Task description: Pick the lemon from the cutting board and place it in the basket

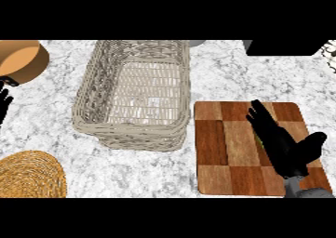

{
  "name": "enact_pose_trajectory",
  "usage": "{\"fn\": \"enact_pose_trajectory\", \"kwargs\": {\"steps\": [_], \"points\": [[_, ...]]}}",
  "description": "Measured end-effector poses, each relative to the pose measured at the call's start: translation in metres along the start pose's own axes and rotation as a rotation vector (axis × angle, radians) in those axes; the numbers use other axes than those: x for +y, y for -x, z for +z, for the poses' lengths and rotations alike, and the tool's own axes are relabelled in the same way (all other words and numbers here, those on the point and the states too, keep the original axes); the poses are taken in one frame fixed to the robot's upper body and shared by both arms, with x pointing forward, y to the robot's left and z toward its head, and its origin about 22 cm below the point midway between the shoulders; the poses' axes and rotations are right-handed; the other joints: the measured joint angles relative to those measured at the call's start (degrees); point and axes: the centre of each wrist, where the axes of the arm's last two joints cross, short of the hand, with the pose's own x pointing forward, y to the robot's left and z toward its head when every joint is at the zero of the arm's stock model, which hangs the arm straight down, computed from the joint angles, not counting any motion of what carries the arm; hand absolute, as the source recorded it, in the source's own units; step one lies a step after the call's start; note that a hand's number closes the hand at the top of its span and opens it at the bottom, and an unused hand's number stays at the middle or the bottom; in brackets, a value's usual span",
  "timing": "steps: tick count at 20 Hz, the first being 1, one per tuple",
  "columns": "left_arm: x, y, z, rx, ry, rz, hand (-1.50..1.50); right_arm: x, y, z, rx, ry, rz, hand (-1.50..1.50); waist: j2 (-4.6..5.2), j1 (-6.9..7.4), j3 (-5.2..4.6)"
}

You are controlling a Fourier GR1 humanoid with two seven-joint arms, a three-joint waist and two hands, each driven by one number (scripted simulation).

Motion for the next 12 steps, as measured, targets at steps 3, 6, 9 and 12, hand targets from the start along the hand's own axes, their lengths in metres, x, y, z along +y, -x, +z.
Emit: {"fn": "enact_pose_trajectory", "kwargs": {"steps": [3,6,9,12], "points": [[-0.007,-0.005,0.000,-0.017,0.002,0.012,0.00,-0.021,-0.002,0.007,-0.123,0.150,0.078,1.50,-0.05,-0.96,-0.09],[-0.010,-0.005,0.001,-0.029,-0.002,0.025,0.00,-0.060,-0.022,0.015,-0.329,0.388,0.208,1.50,-0.55,-3.44,-0.15],[-0.024,0.001,0.005,-0.017,0.033,0.058,0.00,-0.061,-0.052,0.014,-0.664,0.458,0.298,-1.50,-0.78,-4.08,-0.10],[-0.039,-0.001,0.005,-0.030,0.063,0.082,0.00,-0.054,-0.047,0.012,-0.832,0.658,0.370,-1.50,-0.21,-3.30,-0.15]]}}
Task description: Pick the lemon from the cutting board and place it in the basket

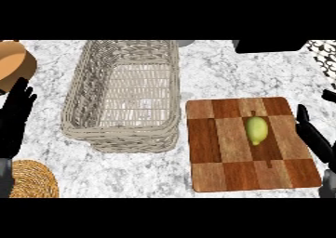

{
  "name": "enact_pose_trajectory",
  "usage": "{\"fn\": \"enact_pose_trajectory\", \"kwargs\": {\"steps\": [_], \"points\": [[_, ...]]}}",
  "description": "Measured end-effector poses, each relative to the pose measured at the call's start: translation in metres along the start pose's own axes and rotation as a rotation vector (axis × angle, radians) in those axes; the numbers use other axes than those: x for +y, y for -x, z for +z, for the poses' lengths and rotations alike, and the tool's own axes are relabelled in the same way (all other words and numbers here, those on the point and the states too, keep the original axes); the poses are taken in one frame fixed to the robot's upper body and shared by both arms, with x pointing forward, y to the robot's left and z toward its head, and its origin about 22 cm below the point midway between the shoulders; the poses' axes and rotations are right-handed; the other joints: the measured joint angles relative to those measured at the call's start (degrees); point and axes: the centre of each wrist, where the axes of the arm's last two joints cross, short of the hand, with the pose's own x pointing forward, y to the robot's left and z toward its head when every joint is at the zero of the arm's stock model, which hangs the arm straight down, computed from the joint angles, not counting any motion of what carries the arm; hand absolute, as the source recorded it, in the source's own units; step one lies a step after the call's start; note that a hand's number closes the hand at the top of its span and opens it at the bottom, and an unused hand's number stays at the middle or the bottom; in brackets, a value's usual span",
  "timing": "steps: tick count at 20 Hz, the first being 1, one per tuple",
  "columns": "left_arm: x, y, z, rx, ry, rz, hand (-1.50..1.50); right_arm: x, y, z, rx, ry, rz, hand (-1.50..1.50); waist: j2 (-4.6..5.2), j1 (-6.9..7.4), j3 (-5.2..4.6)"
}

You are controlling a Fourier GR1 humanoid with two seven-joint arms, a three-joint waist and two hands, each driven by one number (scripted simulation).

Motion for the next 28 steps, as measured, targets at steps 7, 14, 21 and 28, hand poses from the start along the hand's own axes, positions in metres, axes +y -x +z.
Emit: {"fn": "enact_pose_trajectory", "kwargs": {"steps": [7,14,21,28], "points": [[-0.024,0.001,-0.001,-0.008,0.038,0.014,0.00,0.006,0.005,0.040,0.017,0.404,0.321,-1.50,0.45,1.13,-0.21],[-0.033,0.001,-0.002,-0.012,0.047,0.011,0.00,-0.039,-0.003,0.119,0.277,0.262,0.580,-1.50,0.78,1.31,-0.57],[-0.040,0.002,-0.004,-0.021,0.060,0.008,0.00,-0.066,-0.047,0.156,0.512,-0.004,0.678,-1.50,1.05,2.48,-0.54],[-0.048,-0.003,-0.004,-0.019,0.074,0.013,0.00,-0.049,-0.095,0.129,0.573,-0.061,0.684,-1.50,0.72,3.15,-0.27]]}}
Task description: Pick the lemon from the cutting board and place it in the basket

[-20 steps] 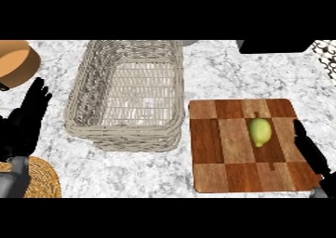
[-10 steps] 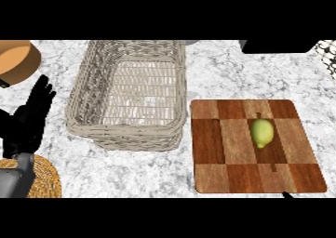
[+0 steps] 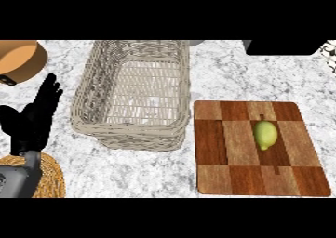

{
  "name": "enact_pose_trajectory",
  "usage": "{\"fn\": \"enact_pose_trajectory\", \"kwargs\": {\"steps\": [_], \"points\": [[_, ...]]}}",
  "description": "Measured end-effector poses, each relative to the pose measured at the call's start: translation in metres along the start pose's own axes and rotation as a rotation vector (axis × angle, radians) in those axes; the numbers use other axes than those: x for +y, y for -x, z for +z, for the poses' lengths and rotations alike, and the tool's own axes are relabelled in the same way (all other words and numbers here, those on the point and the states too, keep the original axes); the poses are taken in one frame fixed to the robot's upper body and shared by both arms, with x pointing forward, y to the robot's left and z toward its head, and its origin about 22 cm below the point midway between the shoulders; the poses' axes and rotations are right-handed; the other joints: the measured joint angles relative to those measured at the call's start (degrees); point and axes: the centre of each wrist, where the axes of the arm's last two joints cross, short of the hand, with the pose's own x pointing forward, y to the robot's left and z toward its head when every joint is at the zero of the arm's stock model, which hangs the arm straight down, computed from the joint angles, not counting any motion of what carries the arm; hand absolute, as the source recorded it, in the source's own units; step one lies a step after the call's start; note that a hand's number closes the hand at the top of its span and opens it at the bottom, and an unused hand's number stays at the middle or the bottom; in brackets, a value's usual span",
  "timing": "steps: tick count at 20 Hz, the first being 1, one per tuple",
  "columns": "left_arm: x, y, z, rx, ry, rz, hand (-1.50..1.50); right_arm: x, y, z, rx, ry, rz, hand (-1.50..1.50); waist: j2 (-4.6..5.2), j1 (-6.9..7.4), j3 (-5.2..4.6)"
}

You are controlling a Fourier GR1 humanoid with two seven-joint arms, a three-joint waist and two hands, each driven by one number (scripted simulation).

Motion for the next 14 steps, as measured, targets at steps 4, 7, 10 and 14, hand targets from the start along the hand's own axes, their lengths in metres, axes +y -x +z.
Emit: {"fn": "enact_pose_trajectory", "kwargs": {"steps": [4,7,10,14], "points": [[0.000,0.007,0.000,0.007,0.001,0.003,0.00,0.006,-0.014,-0.001,-0.020,0.023,-0.040,-1.50,-0.12,-0.07,0.09],[-0.001,0.004,-0.004,0.007,0.002,0.006,0.00,0.021,-0.013,-0.009,-0.031,0.027,-0.067,-1.50,-0.16,-0.06,0.12],[0.003,0.005,-0.006,0.006,0.002,0.000,0.00,0.040,-0.015,-0.023,-0.039,0.031,-0.083,-1.50,-0.15,0.06,0.15],[0.006,0.004,-0.005,0.005,0.002,-0.001,0.00,0.069,-0.009,-0.034,-0.058,0.032,-0.089,-1.50,-0.16,0.12,0.18]]}}
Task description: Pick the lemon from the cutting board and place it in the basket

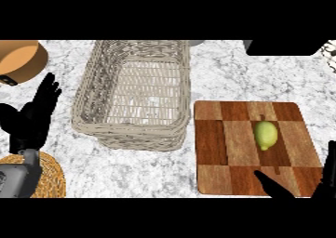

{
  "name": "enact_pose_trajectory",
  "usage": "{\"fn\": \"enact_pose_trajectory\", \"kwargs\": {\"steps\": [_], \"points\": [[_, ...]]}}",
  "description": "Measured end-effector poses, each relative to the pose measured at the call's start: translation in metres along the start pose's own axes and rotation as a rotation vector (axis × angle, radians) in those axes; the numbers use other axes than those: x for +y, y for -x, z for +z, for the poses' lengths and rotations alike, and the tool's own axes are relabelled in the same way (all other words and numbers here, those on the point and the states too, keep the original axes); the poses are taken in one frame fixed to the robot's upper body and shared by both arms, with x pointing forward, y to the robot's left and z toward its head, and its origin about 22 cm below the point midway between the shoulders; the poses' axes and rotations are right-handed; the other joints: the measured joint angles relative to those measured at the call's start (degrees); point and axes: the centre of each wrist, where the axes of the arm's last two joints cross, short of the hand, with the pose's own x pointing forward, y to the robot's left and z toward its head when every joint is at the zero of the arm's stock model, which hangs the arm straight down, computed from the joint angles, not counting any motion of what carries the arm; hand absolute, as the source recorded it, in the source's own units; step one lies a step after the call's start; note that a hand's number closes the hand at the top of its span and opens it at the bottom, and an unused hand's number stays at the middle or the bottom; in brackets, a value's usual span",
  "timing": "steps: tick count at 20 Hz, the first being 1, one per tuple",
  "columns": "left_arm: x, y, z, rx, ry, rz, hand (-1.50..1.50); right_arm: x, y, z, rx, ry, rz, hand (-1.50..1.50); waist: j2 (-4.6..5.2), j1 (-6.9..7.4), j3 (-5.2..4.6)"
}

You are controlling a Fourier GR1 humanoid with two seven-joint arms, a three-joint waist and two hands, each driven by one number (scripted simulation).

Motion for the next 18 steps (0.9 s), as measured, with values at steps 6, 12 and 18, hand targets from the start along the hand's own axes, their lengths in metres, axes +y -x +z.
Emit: {"fn": "enact_pose_trajectory", "kwargs": {"steps": [6,12,18], "points": [[-0.005,0.000,0.000,-0.001,-0.003,-0.004,0.00,0.021,0.018,-0.008,-0.034,0.037,-0.001,-1.50,-0.01,-0.07,0.01],[-0.004,0.004,0.003,0.000,-0.003,0.004,0.00,0.046,0.018,-0.007,-0.051,0.060,0.004,-1.50,-0.02,-0.05,0.00],[-0.001,-0.004,0.001,-0.004,0.000,-0.004,0.00,0.052,0.027,-0.003,-0.074,0.063,-0.005,-1.50,-0.04,-0.09,0.00]]}}
